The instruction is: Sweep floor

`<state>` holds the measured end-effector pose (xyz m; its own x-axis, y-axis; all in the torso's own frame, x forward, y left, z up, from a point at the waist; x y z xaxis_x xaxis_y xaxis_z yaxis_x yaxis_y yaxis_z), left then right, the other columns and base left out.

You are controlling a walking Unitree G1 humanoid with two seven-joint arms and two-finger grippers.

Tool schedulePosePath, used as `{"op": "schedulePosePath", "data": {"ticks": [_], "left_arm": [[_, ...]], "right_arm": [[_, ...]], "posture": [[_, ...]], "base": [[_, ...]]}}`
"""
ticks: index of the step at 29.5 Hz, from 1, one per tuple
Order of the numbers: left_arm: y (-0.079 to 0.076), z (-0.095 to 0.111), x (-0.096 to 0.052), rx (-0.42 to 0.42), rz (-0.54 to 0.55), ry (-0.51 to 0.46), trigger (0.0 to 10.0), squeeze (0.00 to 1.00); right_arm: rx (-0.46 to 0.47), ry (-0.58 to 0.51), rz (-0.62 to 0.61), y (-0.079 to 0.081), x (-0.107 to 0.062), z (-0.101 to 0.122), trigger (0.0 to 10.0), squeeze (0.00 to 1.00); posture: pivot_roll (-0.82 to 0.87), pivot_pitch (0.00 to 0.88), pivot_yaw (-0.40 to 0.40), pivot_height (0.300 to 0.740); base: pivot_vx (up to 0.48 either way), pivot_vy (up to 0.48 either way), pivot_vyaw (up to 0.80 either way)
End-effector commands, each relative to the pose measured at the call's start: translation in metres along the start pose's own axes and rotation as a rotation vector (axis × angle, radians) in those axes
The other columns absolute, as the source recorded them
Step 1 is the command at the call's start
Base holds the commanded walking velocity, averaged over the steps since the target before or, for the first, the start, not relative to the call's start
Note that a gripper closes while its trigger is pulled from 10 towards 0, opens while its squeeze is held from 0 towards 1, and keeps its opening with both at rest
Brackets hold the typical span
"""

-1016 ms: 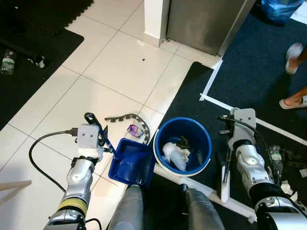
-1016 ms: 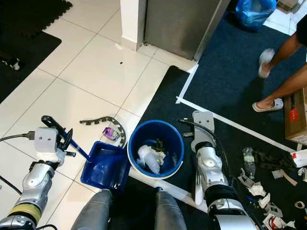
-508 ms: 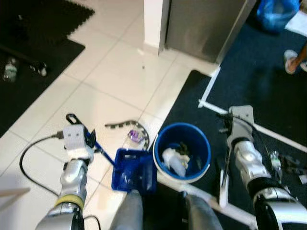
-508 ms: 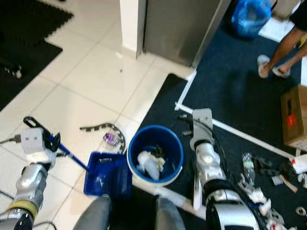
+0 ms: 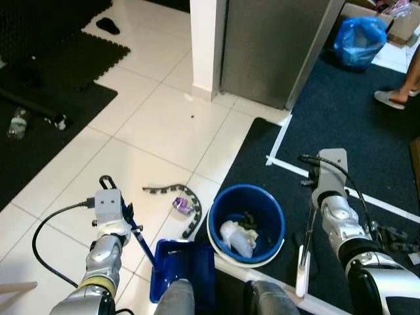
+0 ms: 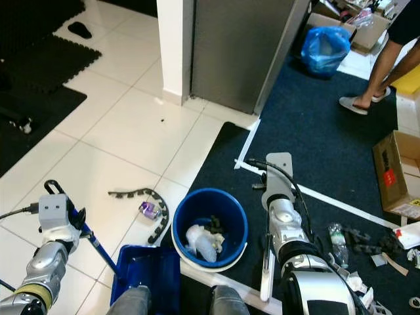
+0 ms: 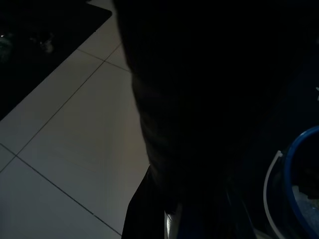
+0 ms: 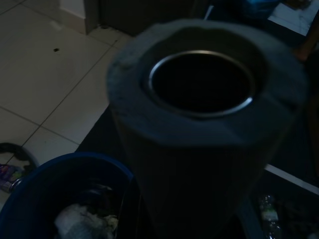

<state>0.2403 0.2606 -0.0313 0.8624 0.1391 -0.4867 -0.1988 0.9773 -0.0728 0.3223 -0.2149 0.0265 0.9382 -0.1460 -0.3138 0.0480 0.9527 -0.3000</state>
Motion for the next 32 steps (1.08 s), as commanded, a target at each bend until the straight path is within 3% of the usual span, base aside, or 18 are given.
{"op": "schedulePosePath", "data": {"ticks": [1,14,32], "left_arm": [[-0.004,-0.037,-0.012,0.051,-0.015,0.168,10.0,0.0],[-0.013,-0.063,-0.021,0.139,-0.044,0.301,10.0,0.0],[-0.012,-0.062,-0.021,0.136,-0.029,0.297,10.0,0.0]], "right_arm": [[0.017,0.079,-0.027,-0.005,-0.006,-0.019,10.0,0.0],[0.05,0.141,-0.052,-0.006,-0.012,-0.036,10.0,0.0],[0.066,0.137,-0.051,-0.006,-0.012,-0.035,10.0,0.0]], "posture": [[0.18,0.0,-0.036,0.74],[0.17,0.0,-0.019,0.74],[0.18,0.0,-0.024,0.74]], "base": [[0.0,0.0,0.0],[0.0,0.0,0.0],[0.0,0.0,0.0]]}}
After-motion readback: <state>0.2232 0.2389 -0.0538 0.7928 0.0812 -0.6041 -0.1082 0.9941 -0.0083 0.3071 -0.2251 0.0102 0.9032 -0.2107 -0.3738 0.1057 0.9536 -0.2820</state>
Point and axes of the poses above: a point about 5 cm out from each wrist's last joint towards the gripper, its own x axis pointing out of the wrist towards the gripper, its own z axis along the axis of the wrist's last joint, y = z × x, the point moved 1 cm from there along x, pointing out of the wrist towards the gripper, and after that the axes turned 9 degrees about -x, right-handed, at the moved point
